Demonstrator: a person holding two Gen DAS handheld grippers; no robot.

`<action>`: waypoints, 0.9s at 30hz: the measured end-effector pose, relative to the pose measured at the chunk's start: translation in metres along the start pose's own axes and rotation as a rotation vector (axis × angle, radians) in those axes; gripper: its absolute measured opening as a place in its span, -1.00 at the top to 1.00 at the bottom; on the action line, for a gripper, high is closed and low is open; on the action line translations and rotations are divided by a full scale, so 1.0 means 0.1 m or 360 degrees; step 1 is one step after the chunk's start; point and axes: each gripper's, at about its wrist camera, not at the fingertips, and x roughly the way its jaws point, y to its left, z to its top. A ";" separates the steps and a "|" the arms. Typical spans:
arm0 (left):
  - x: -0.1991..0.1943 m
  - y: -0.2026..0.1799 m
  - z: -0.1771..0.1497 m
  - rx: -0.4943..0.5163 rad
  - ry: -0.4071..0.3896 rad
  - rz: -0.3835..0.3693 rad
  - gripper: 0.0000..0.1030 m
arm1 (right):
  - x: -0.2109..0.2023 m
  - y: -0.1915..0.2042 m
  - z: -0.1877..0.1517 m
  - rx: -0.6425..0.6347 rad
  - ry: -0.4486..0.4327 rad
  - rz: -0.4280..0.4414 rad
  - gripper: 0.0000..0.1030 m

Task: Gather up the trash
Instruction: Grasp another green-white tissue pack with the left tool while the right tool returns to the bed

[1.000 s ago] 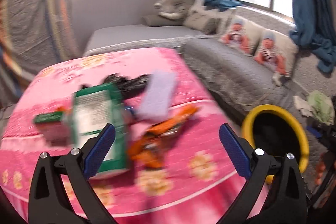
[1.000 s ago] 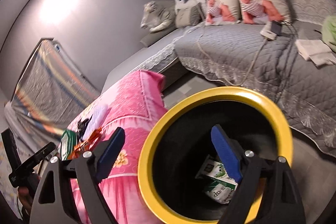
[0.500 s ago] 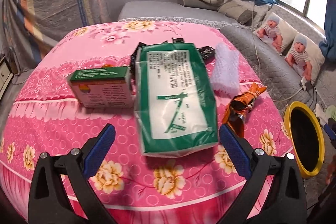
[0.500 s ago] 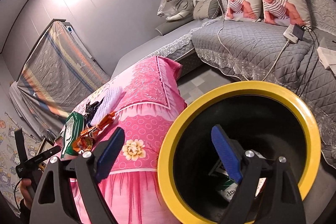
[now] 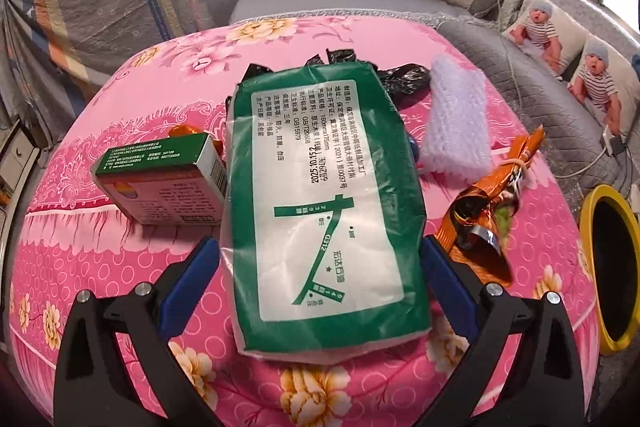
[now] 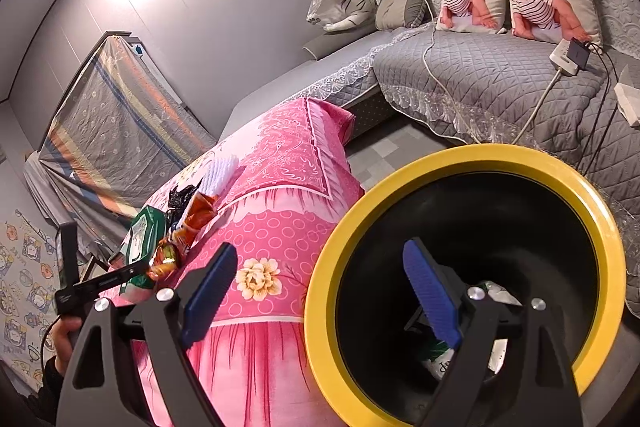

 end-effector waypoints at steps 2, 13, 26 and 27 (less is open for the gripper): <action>0.05 -0.01 0.01 -0.0001 0.0014 0.0004 -0.84 | 0.01 0.00 -0.01 -0.0002 0.0004 0.0003 -0.59; 0.23 0.19 0.00 -0.0169 0.0099 -0.0126 -0.26 | 0.00 0.10 0.00 -0.0028 0.0005 0.0020 -0.59; -0.51 0.42 -0.34 -0.0185 -0.0105 -0.0291 -0.05 | 0.12 1.00 -0.04 -0.0353 0.0134 0.0288 -0.59; -0.58 0.44 -0.38 -0.0189 -0.0138 -0.0279 -0.05 | 0.17 1.11 -0.07 -0.0398 0.0153 0.0294 -0.59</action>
